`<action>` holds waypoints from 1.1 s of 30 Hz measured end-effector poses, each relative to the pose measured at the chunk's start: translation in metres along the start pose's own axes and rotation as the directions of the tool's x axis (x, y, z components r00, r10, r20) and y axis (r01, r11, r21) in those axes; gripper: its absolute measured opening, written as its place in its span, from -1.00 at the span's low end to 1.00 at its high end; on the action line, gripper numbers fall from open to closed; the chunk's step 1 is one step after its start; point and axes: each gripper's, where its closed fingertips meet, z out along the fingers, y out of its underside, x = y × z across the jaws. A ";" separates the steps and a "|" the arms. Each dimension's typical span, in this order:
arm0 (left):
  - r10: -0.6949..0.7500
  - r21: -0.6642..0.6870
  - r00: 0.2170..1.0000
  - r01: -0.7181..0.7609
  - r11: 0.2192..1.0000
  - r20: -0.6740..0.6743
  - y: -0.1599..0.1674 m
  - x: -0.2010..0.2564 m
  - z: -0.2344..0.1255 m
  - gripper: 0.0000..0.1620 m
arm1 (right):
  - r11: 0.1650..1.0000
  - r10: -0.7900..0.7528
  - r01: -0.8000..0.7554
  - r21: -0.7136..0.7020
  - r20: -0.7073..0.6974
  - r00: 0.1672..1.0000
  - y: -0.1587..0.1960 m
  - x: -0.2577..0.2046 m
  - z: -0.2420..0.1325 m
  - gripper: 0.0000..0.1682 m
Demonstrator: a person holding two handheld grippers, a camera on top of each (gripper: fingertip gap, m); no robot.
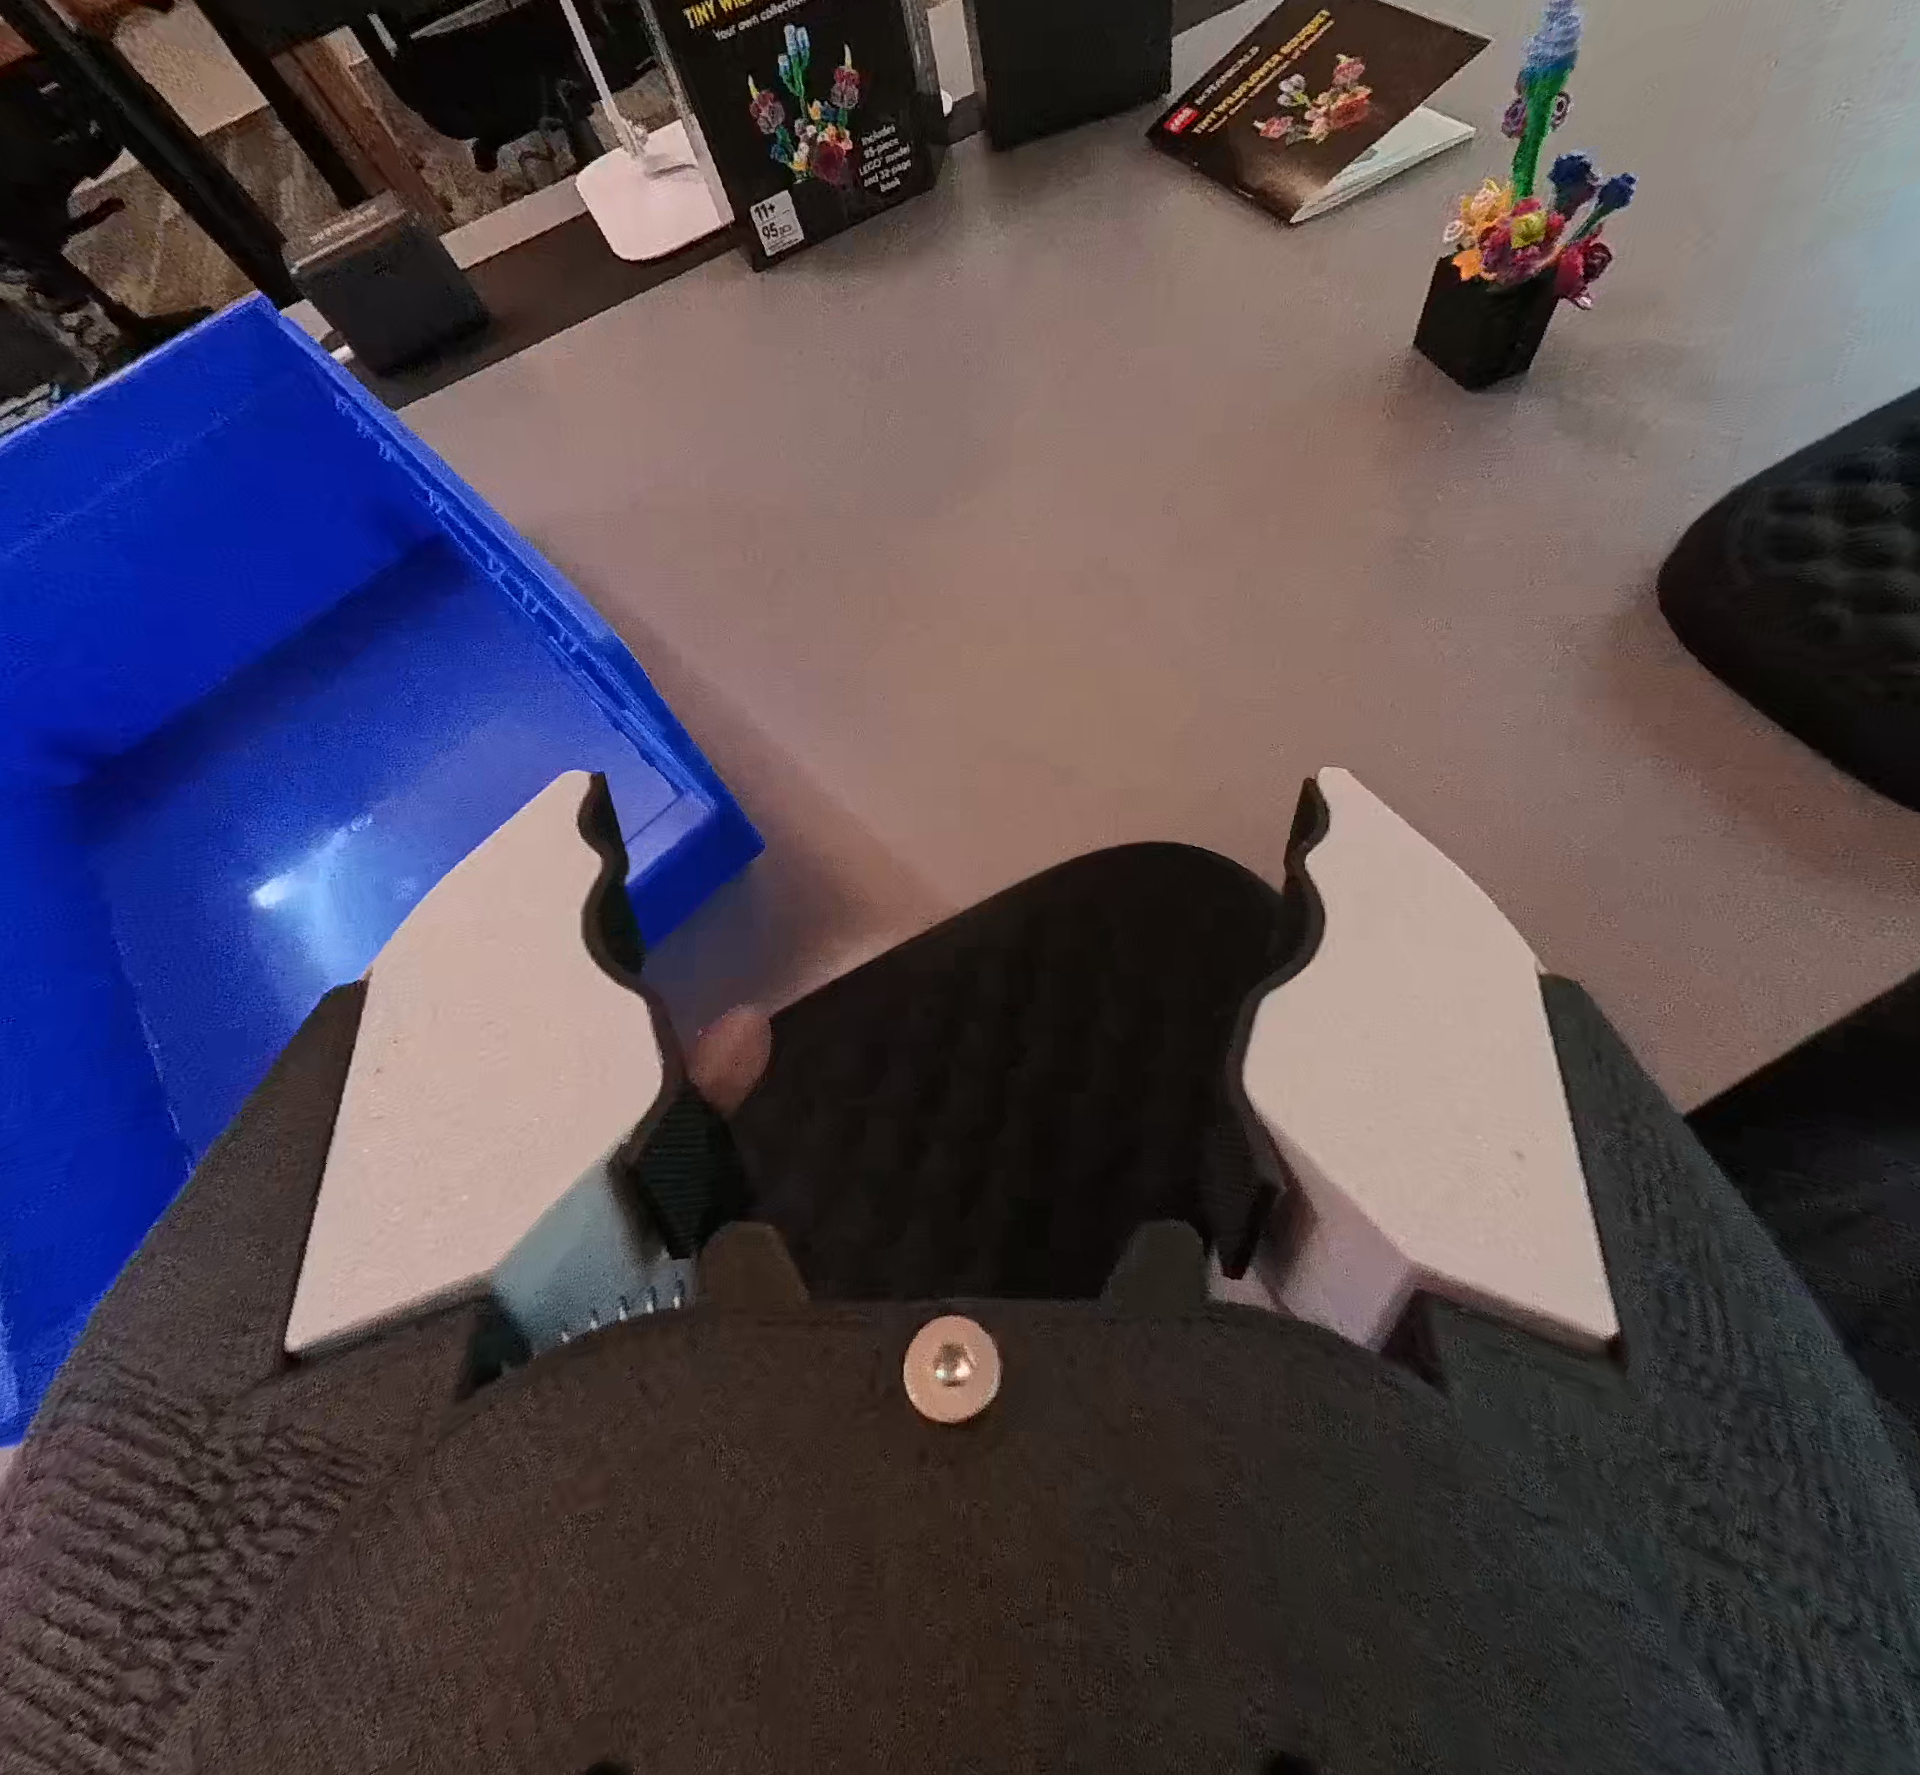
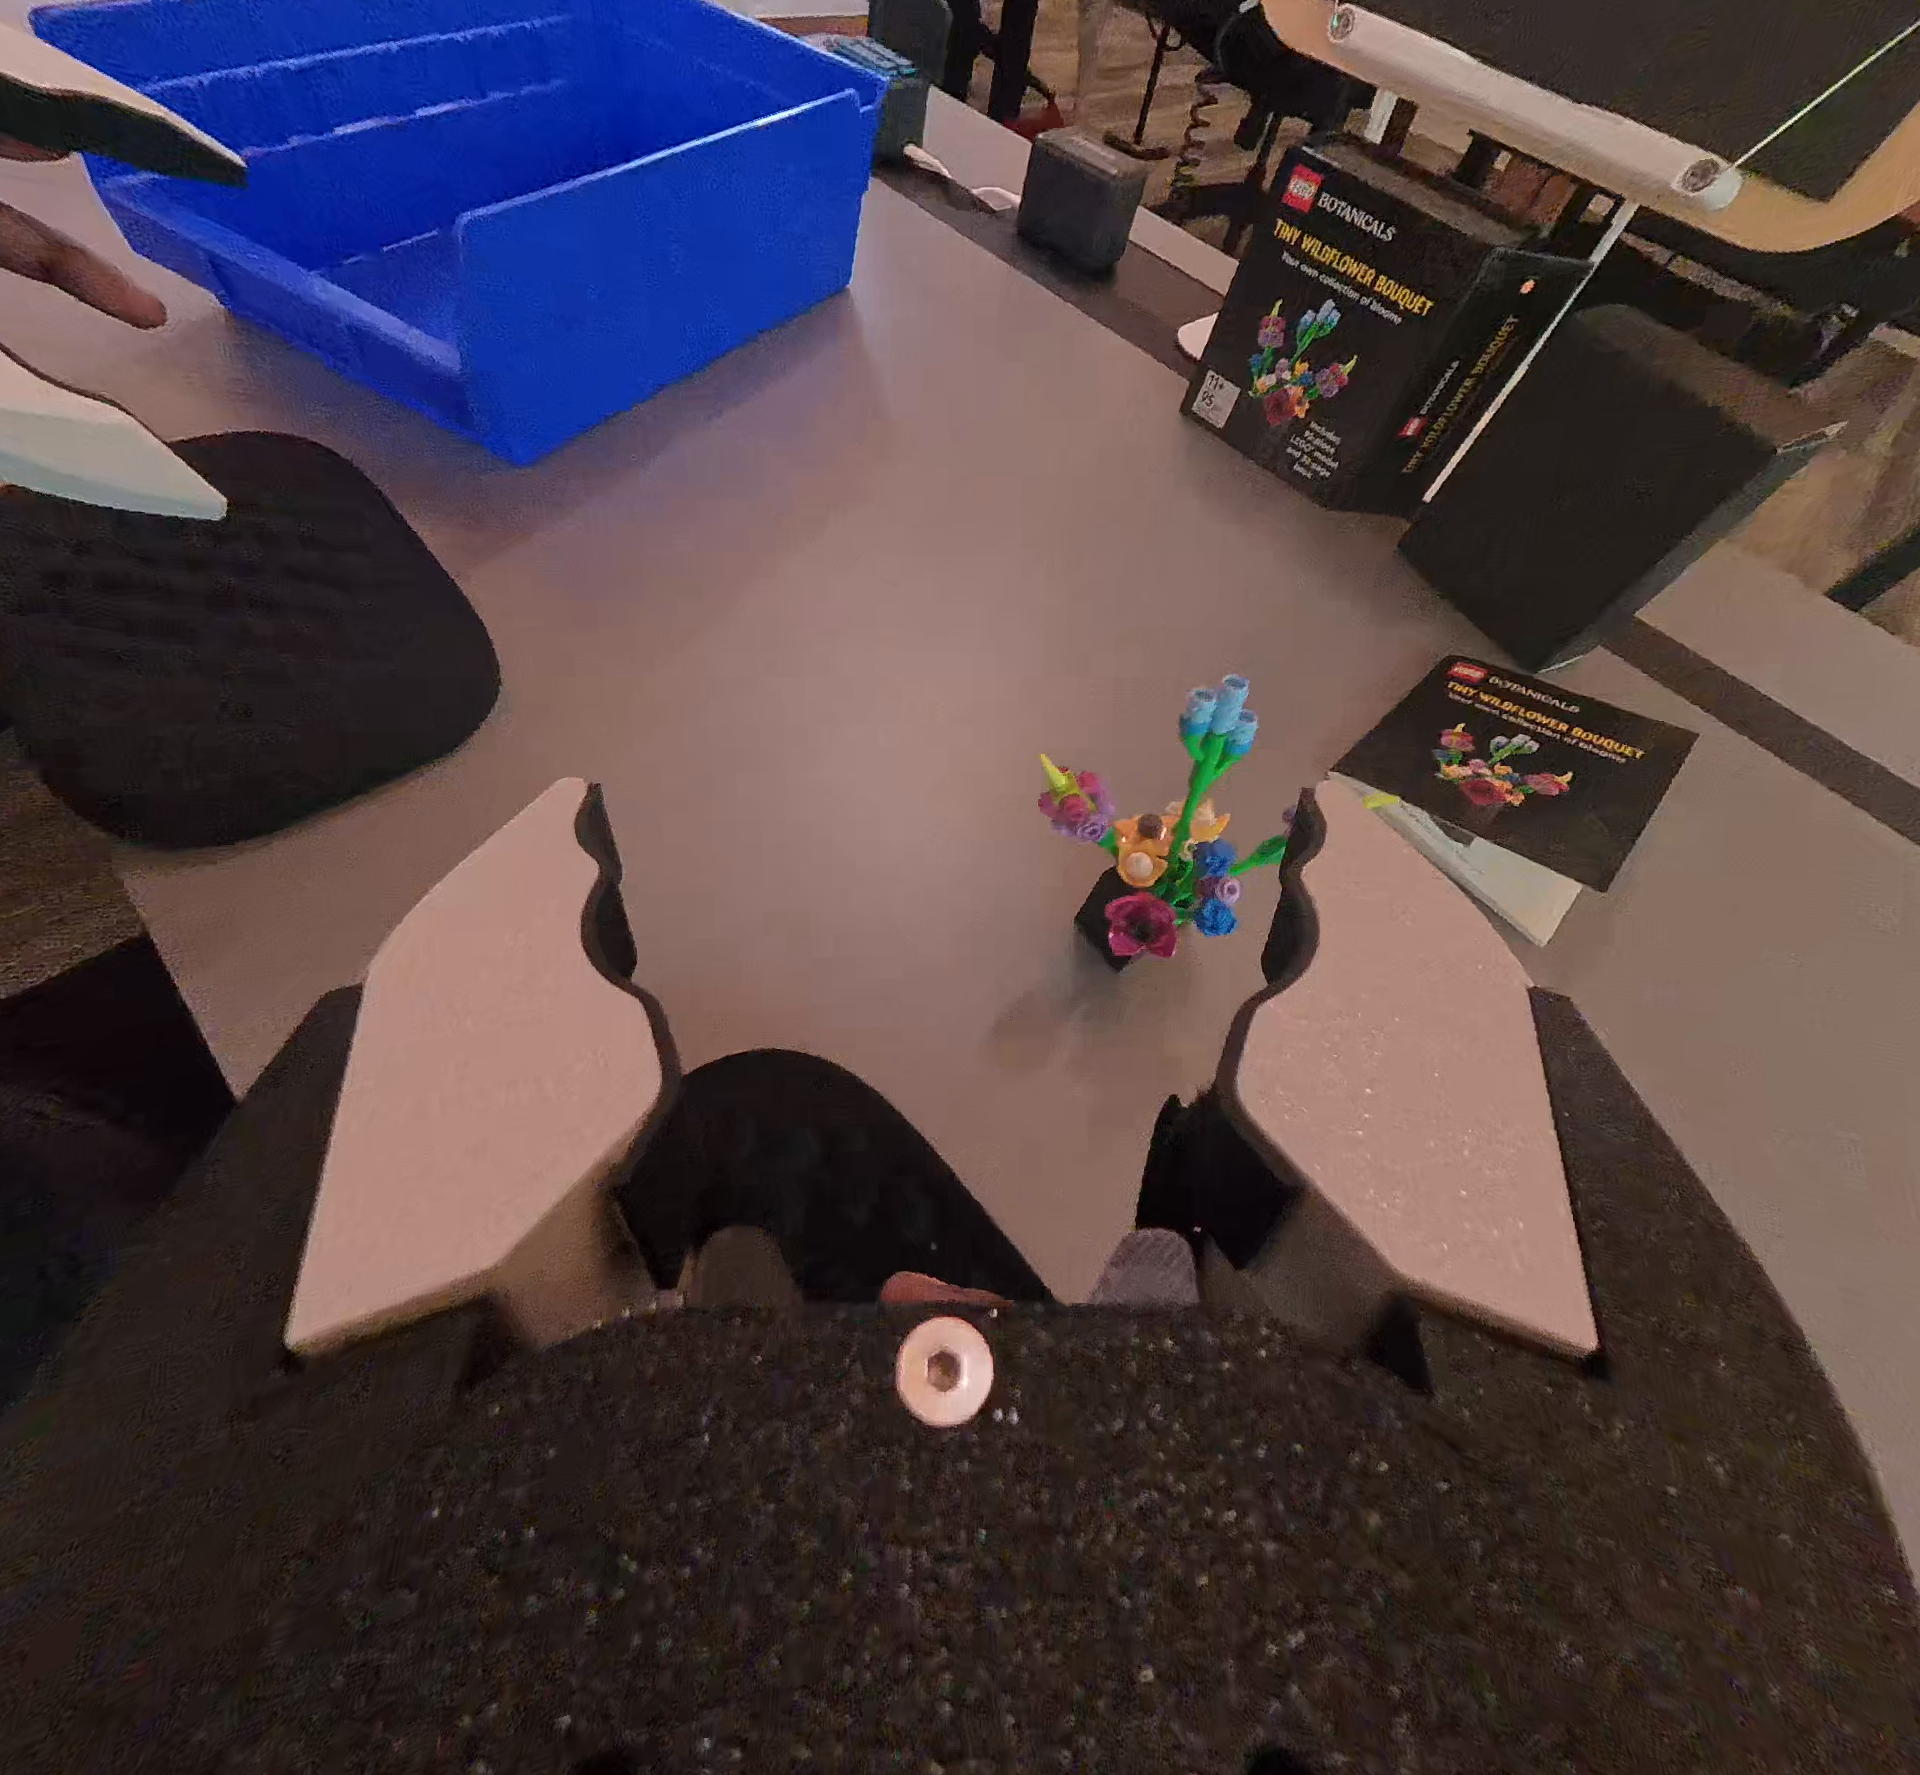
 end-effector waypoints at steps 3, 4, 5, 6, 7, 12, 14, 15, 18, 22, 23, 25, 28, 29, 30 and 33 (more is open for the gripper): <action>-0.007 0.009 1.000 0.007 1.000 -0.001 -0.006 -0.004 0.005 0.45 | 1.000 0.000 -0.003 0.030 0.098 0.995 -0.010 0.017 0.013 0.43; -0.010 0.015 1.000 0.010 1.000 -0.005 -0.008 -0.005 0.006 0.45 | 0.999 0.000 -0.005 0.035 0.134 0.991 -0.014 0.026 0.019 0.40; -0.014 0.021 1.000 0.014 1.000 -0.010 -0.010 -0.005 0.008 0.45 | 0.999 -0.016 0.008 0.043 0.176 0.984 -0.017 0.035 0.025 0.36; -0.016 0.024 1.000 0.017 1.000 -0.017 -0.011 -0.005 0.010 0.44 | 0.998 -0.032 0.020 0.058 0.212 0.977 -0.024 0.047 0.032 0.34; -0.020 0.022 0.999 0.021 1.000 -0.027 -0.012 -0.004 0.012 0.44 | 0.996 -0.043 0.024 0.080 0.250 0.967 -0.032 0.059 0.040 0.32; -0.034 0.018 0.996 0.035 0.999 -0.084 -0.016 0.003 0.021 0.42 | 0.992 -0.107 0.087 0.086 0.268 0.958 -0.075 0.150 0.097 0.25; -0.018 0.030 0.995 0.021 0.999 -0.098 -0.018 0.006 0.022 0.39 | 0.990 -0.133 0.141 -0.016 0.236 0.963 -0.077 0.195 0.123 0.19; -0.017 0.034 0.994 0.020 0.999 -0.105 -0.019 0.008 0.023 0.38 | 0.987 -0.137 0.152 -0.046 0.234 0.963 -0.078 0.214 0.135 0.19; -0.025 0.043 0.990 0.031 0.999 -0.142 -0.021 0.013 0.025 0.35 | 0.970 -0.179 0.205 -0.134 0.184 0.967 -0.074 0.268 0.172 0.18; -0.003 0.052 0.986 0.012 0.999 -0.165 -0.023 0.014 0.028 0.33 | 0.916 -0.187 0.252 -0.311 0.223 0.957 -0.052 0.302 0.209 0.22; 0.010 0.054 0.986 -0.001 0.999 -0.169 -0.023 0.014 0.029 0.33 | 0.904 -0.186 0.260 -0.339 0.235 0.954 -0.048 0.305 0.218 0.22; 0.028 0.054 0.983 -0.018 0.998 -0.181 -0.020 0.013 0.031 0.33 | 0.876 -0.203 0.292 -0.383 0.257 0.945 -0.041 0.306 0.233 0.21; 0.033 0.057 0.980 -0.022 0.998 -0.198 -0.020 0.013 0.034 0.32 | 0.823 -0.226 0.345 -0.450 0.298 0.927 -0.031 0.301 0.251 0.13; 0.036 0.061 0.980 -0.025 0.998 -0.198 -0.020 0.013 0.034 0.32 | 0.801 -0.232 0.360 -0.478 0.306 0.923 -0.027 0.300 0.257 0.13; 0.041 0.065 0.980 -0.028 0.997 -0.196 -0.021 0.014 0.035 0.32 | 0.778 -0.239 0.374 -0.504 0.313 0.919 -0.024 0.300 0.261 0.10; 0.057 0.082 0.978 -0.041 0.996 -0.202 -0.024 0.019 0.034 0.31 | 0.684 -0.293 0.458 -0.568 0.361 0.885 -0.012 0.299 0.265 -0.28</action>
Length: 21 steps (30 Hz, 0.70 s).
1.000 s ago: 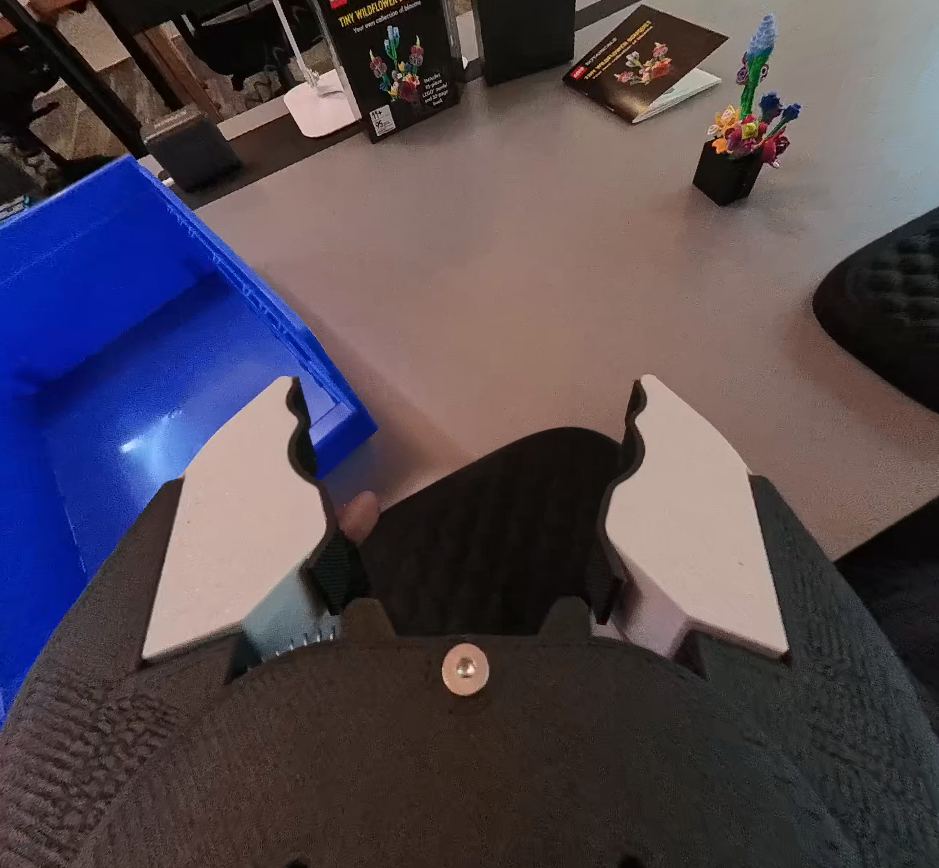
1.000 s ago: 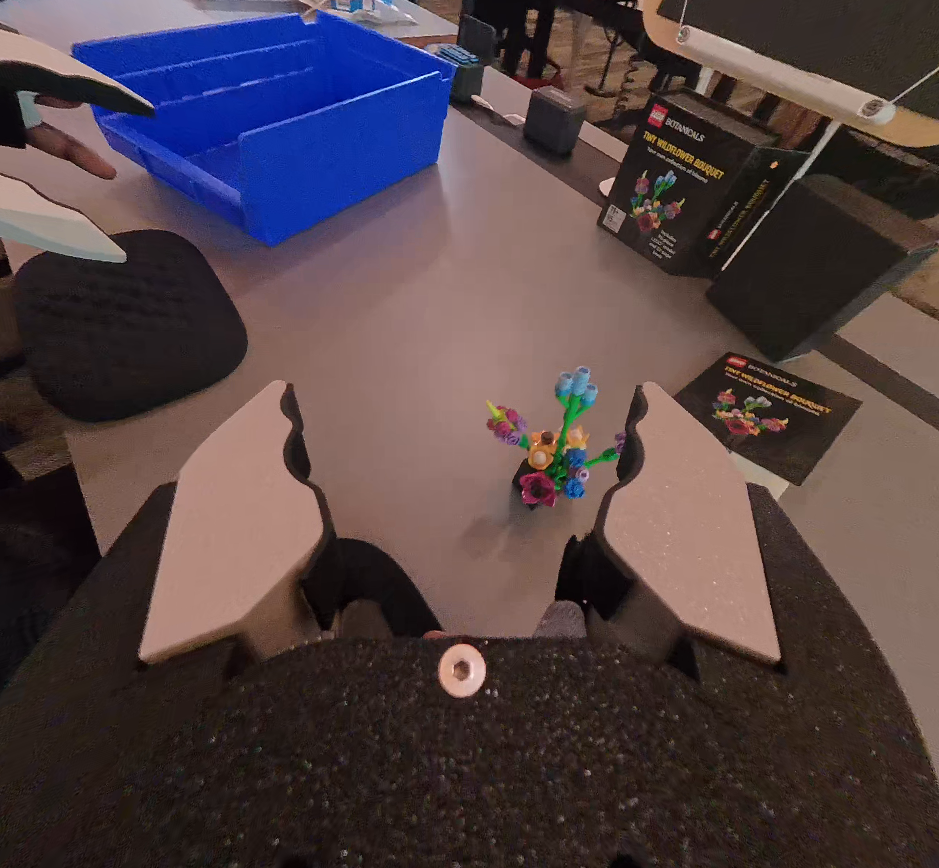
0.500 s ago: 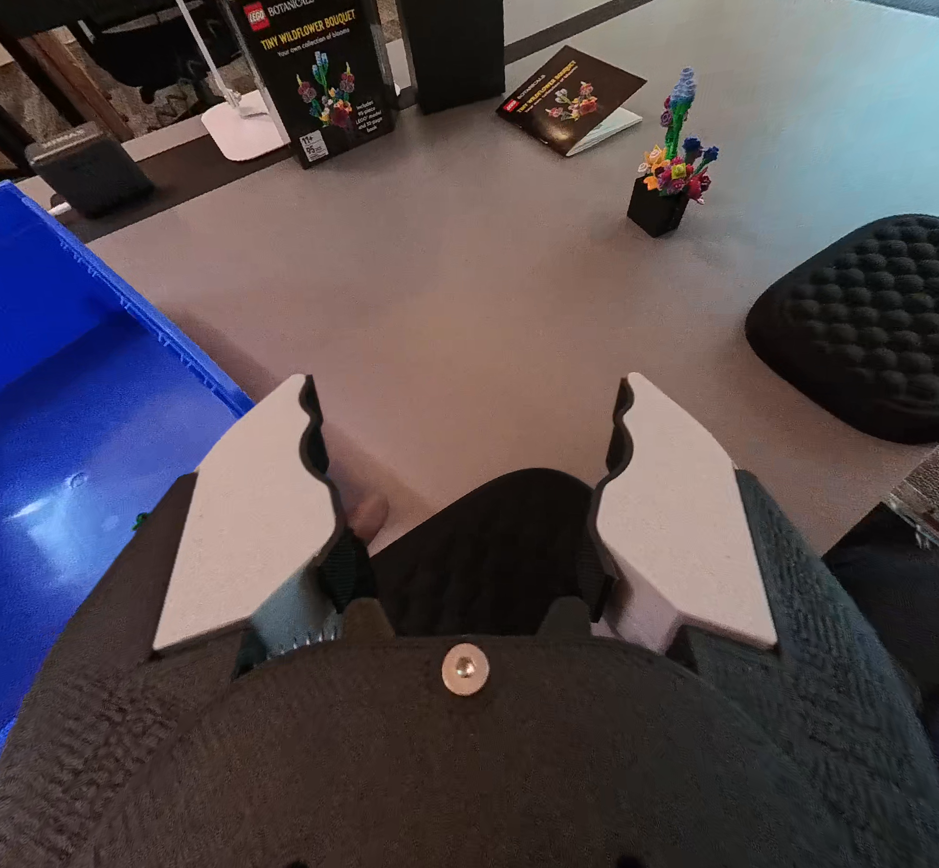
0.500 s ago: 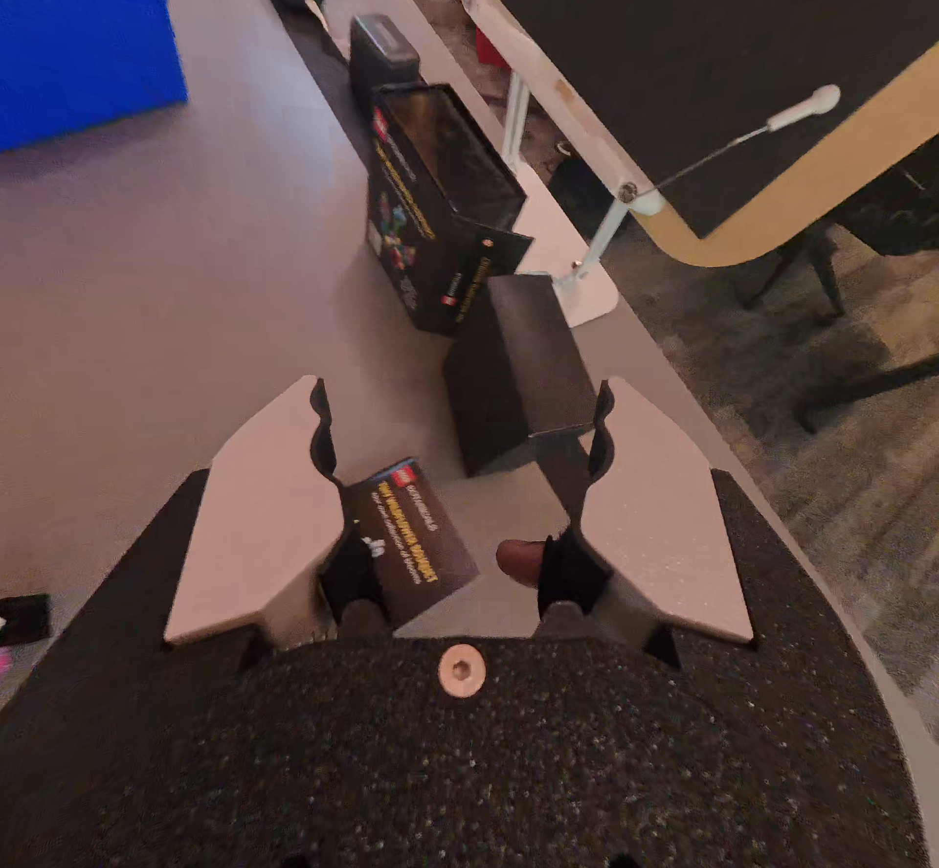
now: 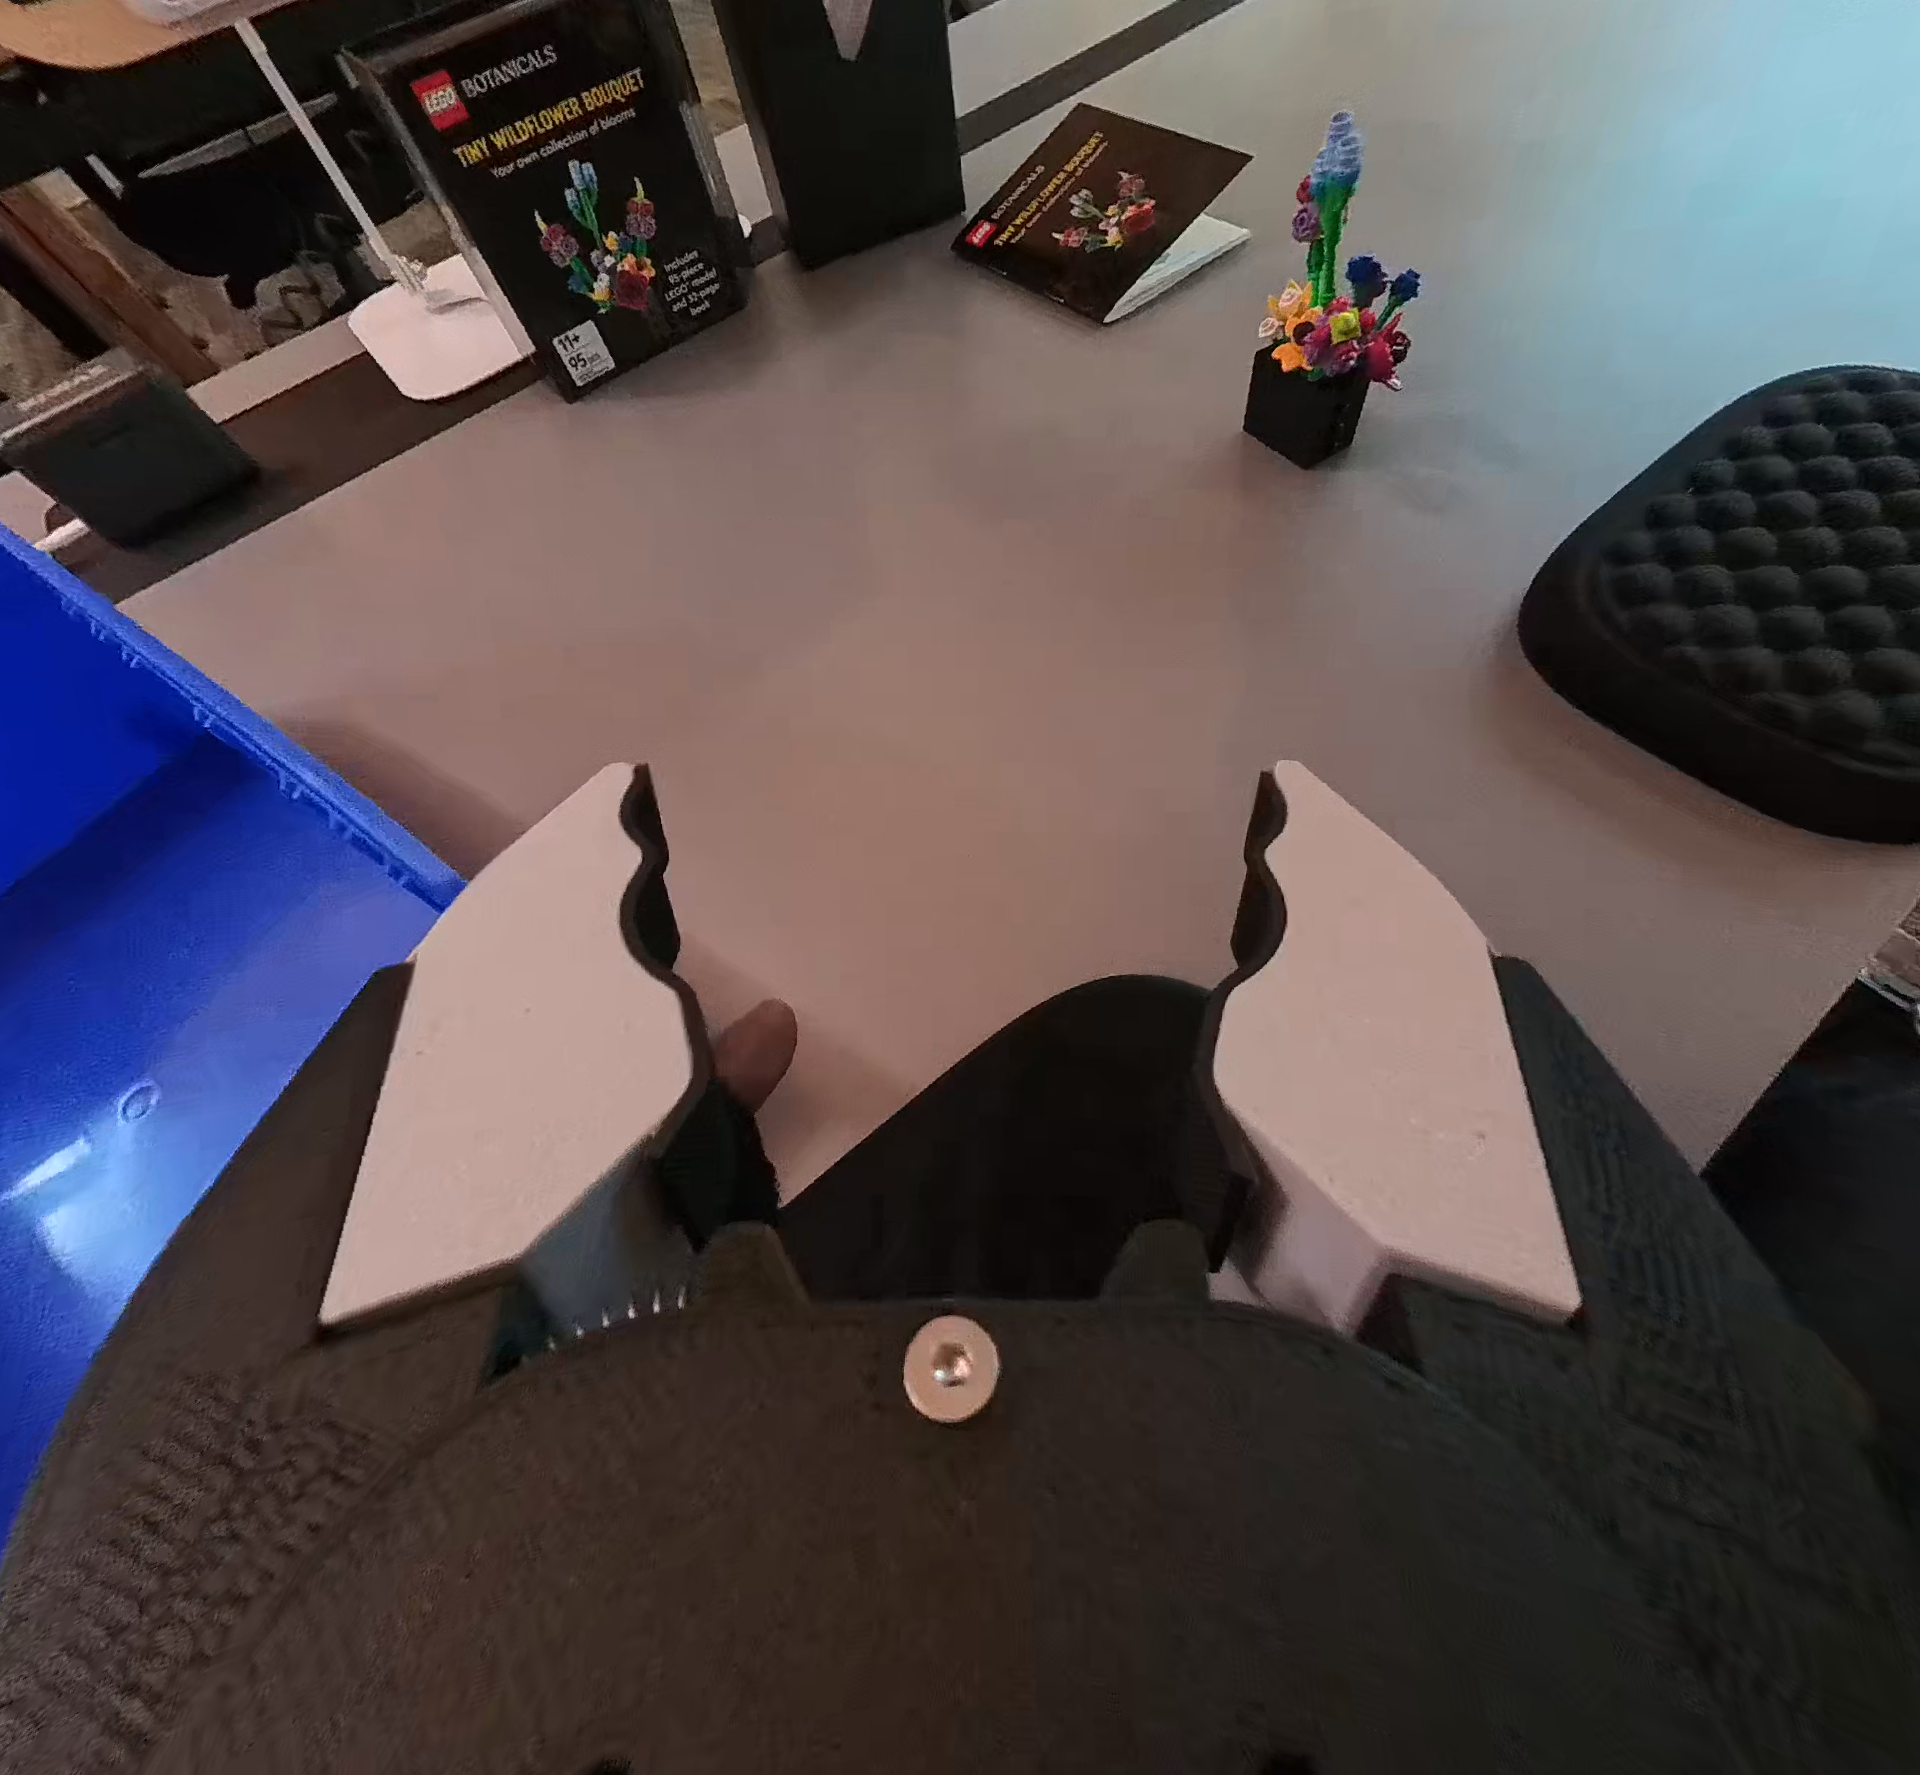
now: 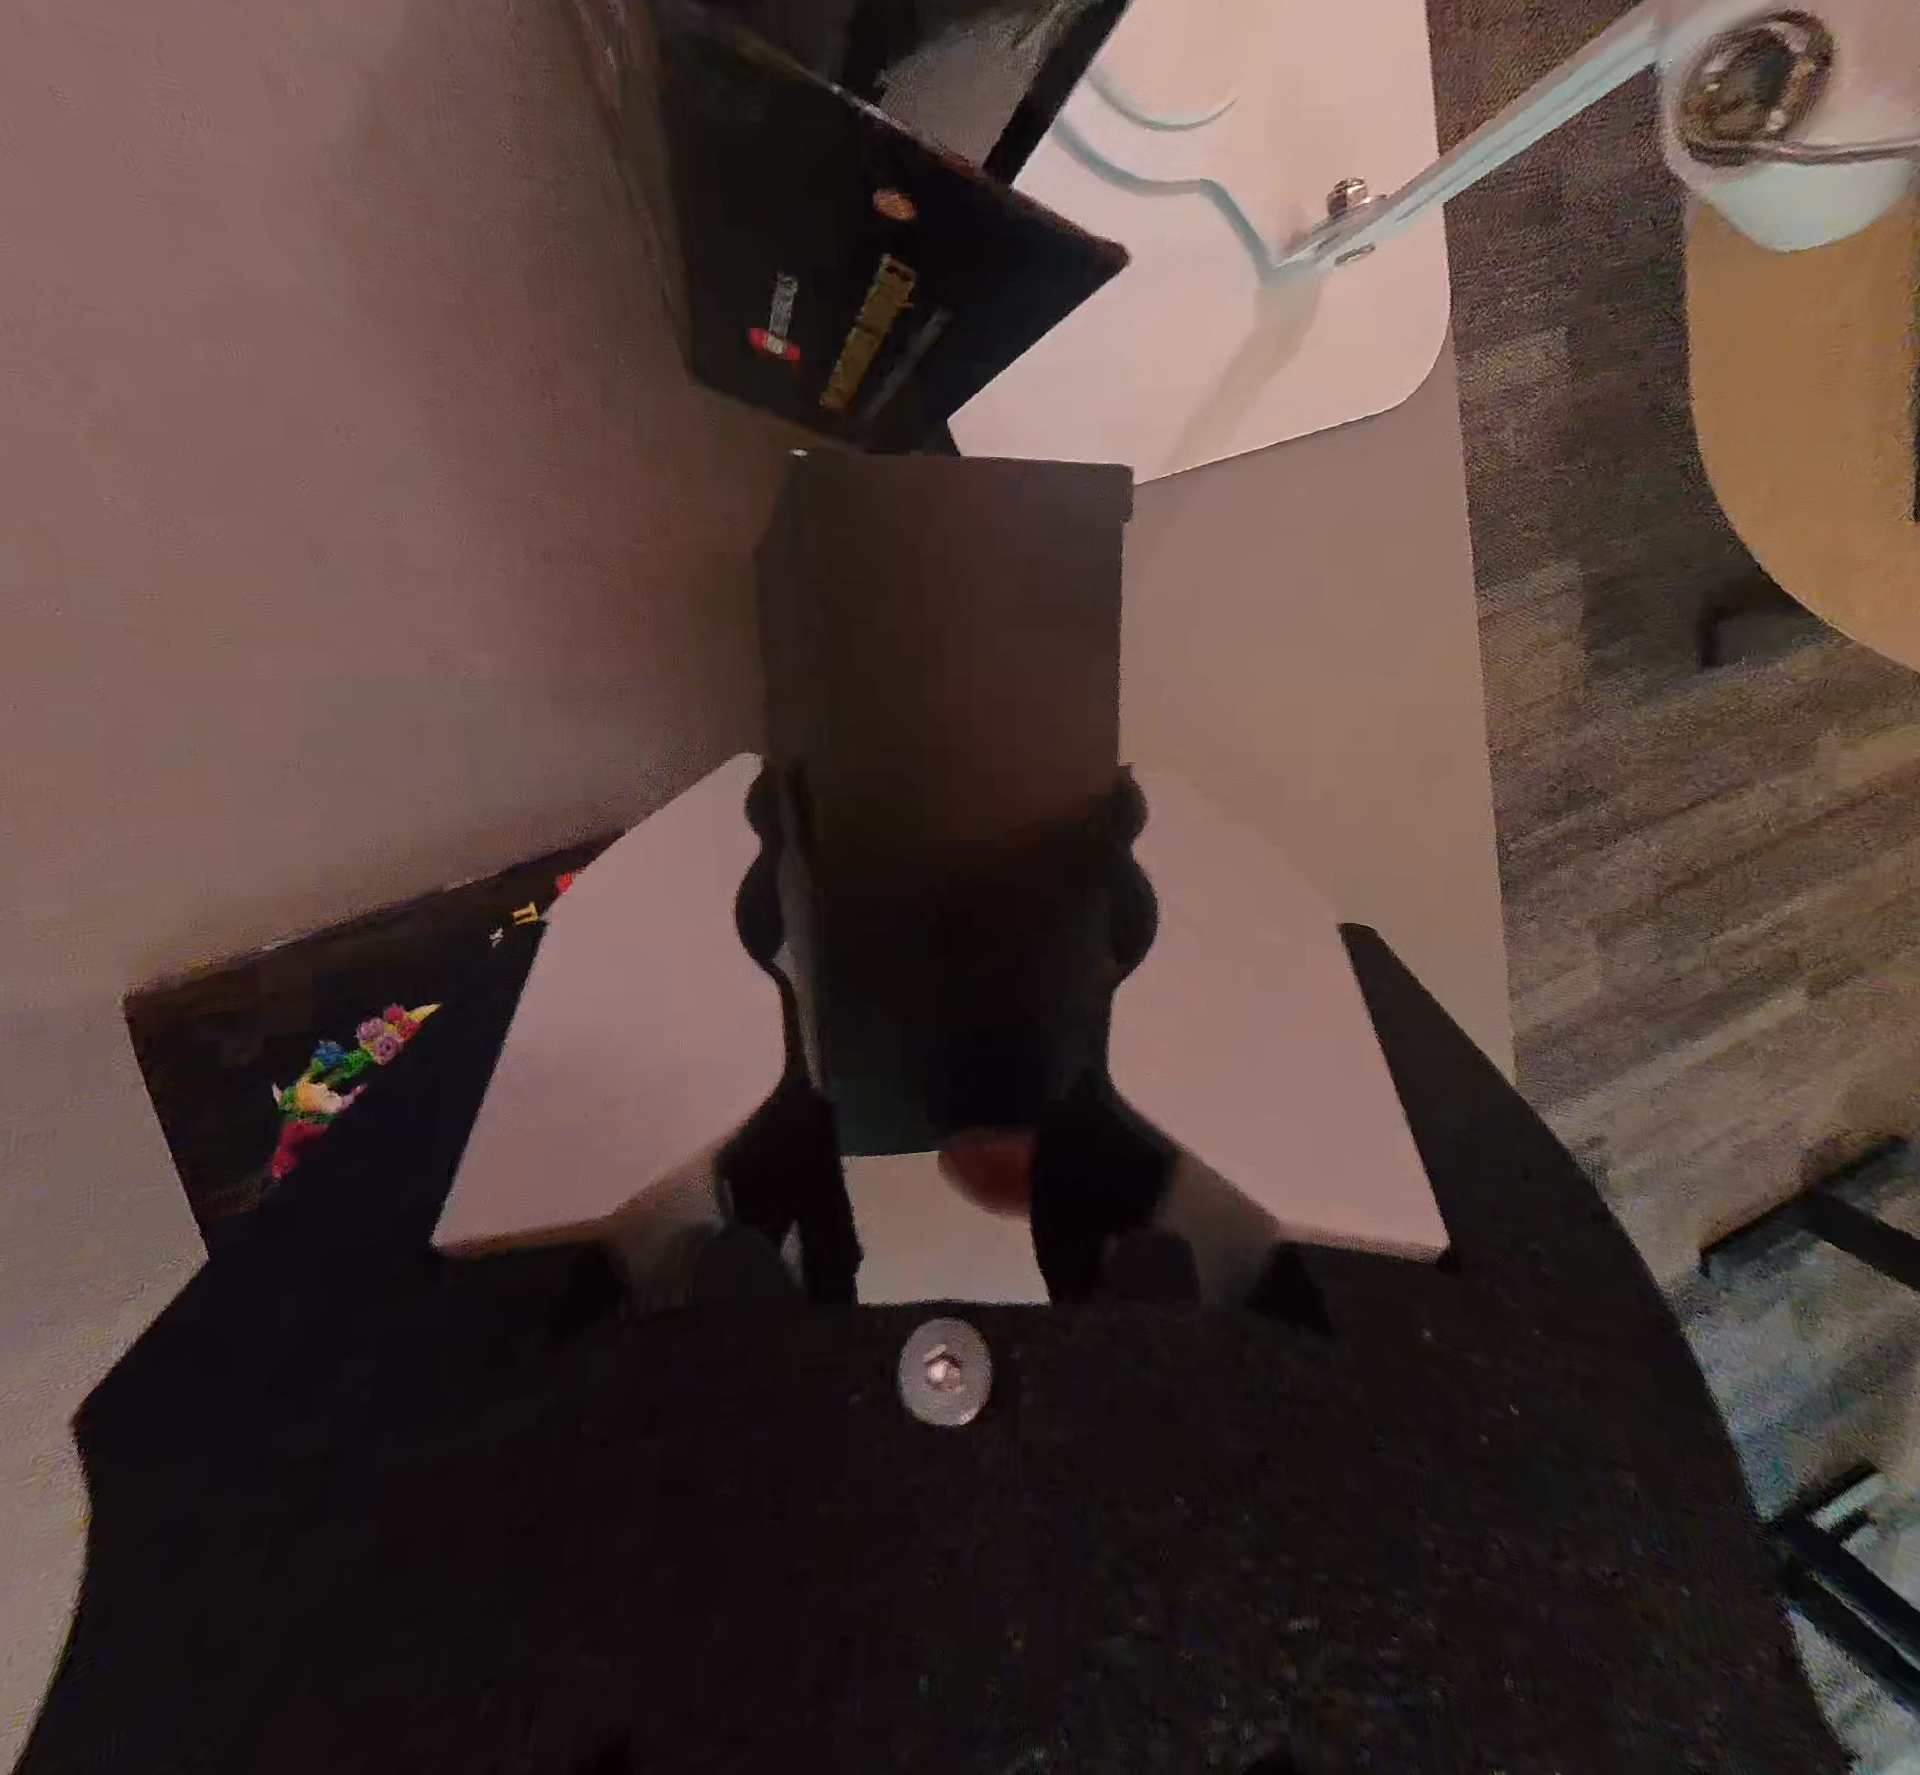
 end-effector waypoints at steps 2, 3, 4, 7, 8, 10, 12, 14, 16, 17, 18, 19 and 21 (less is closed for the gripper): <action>0.025 0.004 1.000 -0.025 1.000 -0.009 0.001 0.005 0.000 0.31 | 0.996 -0.083 0.082 -0.024 -0.011 0.997 -0.001 -0.006 -0.002 -0.34; 0.045 0.001 0.999 -0.045 0.999 -0.012 0.003 0.007 0.000 0.31 | 0.992 -0.123 0.122 -0.024 -0.027 0.992 -0.003 -0.009 -0.005 -0.35; 0.068 -0.001 0.998 -0.068 0.998 -0.016 0.005 0.009 0.001 0.31 | 0.987 -0.163 0.163 -0.005 -0.038 0.986 -0.007 -0.015 -0.010 -0.36; 0.109 0.011 0.994 -0.109 0.994 -0.019 0.010 0.014 0.002 0.31 | 0.954 -0.272 0.280 0.111 -0.083 0.959 -0.030 -0.049 -0.038 -0.37; 0.110 0.022 0.994 -0.109 0.994 -0.023 0.010 0.015 0.003 0.30 | 0.932 -0.314 0.327 0.153 -0.105 0.944 -0.038 -0.066 -0.050 -0.37; 0.112 0.056 0.993 -0.110 0.992 -0.038 0.006 0.019 0.004 0.28 | 0.879 -0.399 0.422 0.224 -0.141 0.906 -0.054 -0.109 -0.077 -0.36; 0.127 0.126 0.991 -0.122 0.985 -0.035 -0.006 0.022 0.004 0.26 | 0.809 -0.483 0.514 0.286 -0.177 0.858 -0.067 -0.162 -0.102 -0.37; 0.149 0.222 0.989 -0.145 0.964 0.000 -0.023 0.023 0.005 0.23 | 0.721 -0.557 0.599 0.349 -0.223 0.800 -0.078 -0.220 -0.123 -0.37; 0.161 0.332 0.985 -0.173 0.927 0.062 -0.041 0.025 0.005 0.18 | 0.643 -0.603 0.662 0.385 -0.279 0.747 -0.084 -0.274 -0.139 -0.37; 0.172 0.373 0.981 -0.192 0.908 0.087 -0.045 0.028 0.004 0.16 | 0.609 -0.619 0.691 0.390 -0.311 0.721 -0.085 -0.298 -0.144 -0.37; 0.192 0.400 0.976 -0.217 0.891 0.102 -0.046 0.033 0.004 0.15 | 0.578 -0.632 0.717 0.390 -0.341 0.696 -0.085 -0.320 -0.148 -0.36; 0.212 0.416 0.970 -0.242 0.876 0.117 -0.046 0.039 0.004 0.14 | 0.551 -0.636 0.736 0.393 -0.373 0.676 -0.085 -0.340 -0.151 -0.37; 0.269 0.436 0.950 -0.312 0.844 0.158 -0.044 0.051 0.001 0.11 | 0.510 -0.636 0.756 0.411 -0.412 0.653 -0.083 -0.377 -0.157 -0.37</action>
